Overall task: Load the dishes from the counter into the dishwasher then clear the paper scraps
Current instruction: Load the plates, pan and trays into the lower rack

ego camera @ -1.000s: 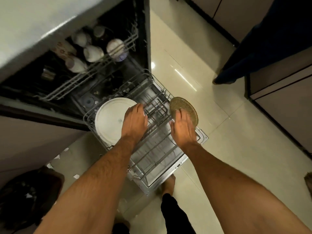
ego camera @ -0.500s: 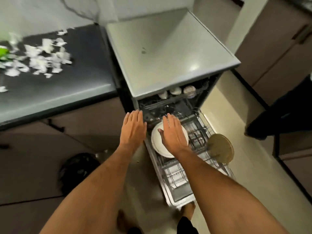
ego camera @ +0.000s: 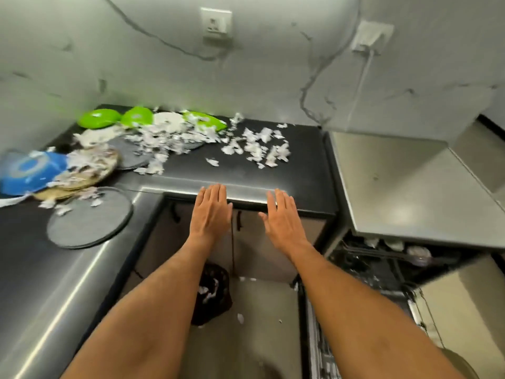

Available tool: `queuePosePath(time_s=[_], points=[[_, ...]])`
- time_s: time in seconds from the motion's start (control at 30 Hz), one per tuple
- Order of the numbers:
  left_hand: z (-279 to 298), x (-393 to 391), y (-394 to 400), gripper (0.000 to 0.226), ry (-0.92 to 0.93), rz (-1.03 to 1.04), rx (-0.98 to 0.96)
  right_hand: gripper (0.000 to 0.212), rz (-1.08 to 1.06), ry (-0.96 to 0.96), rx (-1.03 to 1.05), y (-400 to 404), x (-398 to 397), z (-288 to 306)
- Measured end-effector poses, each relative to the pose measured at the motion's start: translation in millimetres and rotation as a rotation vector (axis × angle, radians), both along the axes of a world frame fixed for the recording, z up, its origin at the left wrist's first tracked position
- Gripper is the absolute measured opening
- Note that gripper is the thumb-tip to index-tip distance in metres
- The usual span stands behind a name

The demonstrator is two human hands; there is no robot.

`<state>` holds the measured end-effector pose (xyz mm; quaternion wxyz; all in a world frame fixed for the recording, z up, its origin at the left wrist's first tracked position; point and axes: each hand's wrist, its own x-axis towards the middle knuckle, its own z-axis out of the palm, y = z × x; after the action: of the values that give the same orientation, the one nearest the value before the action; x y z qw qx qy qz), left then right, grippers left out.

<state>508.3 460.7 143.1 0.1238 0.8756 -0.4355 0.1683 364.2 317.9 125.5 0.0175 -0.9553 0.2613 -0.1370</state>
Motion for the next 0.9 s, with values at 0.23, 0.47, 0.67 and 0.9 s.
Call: queuePosePath(time_s=[0.23,0.47,0.67,0.9], points=[[17.3,81.2,99.6,0.057,0.027,0.265,-0.02,0.064,0.225,0.037,-0.102,57.0,116.3,26.0],[12.1,136.7,188.9,0.056,0.07,0.522,-0.009,0.062,0.45,0.035,-0.075,118.7,224.9,25.0],[3.0,177.2,243.2,0.055,0.104,0.761,0.017,0.058,0.664,0.011,-0.067,166.4,315.2,22.6],[-21.6,204.6,260.5,0.05,0.211,0.956,0.006,0.052,0.786,0.168,-0.019,185.3,384.8,3.3]])
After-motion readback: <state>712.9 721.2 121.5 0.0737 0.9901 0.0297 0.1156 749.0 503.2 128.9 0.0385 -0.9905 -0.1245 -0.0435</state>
